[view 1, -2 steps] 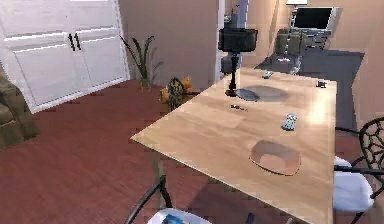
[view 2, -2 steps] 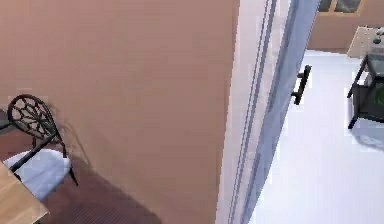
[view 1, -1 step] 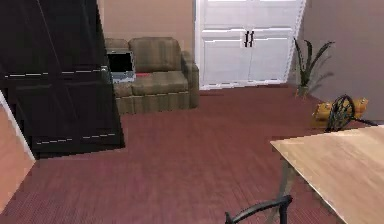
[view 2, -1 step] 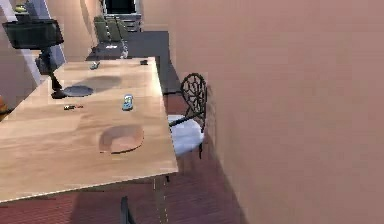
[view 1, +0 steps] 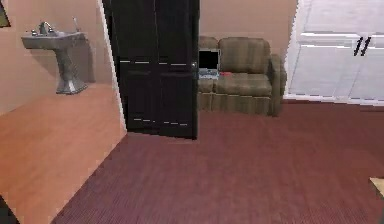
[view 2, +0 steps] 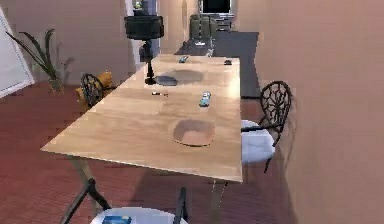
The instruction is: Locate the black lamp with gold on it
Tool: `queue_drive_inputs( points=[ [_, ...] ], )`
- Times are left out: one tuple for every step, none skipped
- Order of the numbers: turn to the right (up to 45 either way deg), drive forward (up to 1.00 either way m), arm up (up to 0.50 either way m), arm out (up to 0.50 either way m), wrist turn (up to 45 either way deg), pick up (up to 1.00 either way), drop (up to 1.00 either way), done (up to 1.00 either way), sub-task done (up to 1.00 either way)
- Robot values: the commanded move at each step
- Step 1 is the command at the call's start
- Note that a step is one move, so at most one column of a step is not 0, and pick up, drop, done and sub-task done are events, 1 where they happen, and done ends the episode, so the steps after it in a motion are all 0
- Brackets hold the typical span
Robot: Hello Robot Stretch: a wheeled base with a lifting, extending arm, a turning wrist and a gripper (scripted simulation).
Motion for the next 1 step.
queue_drive_inputs(
  points=[
    [0.0, 0.60, 0.00, 0.00, 0.0, 0.00, 0.00, 0.00, 0.00]
  ],
)
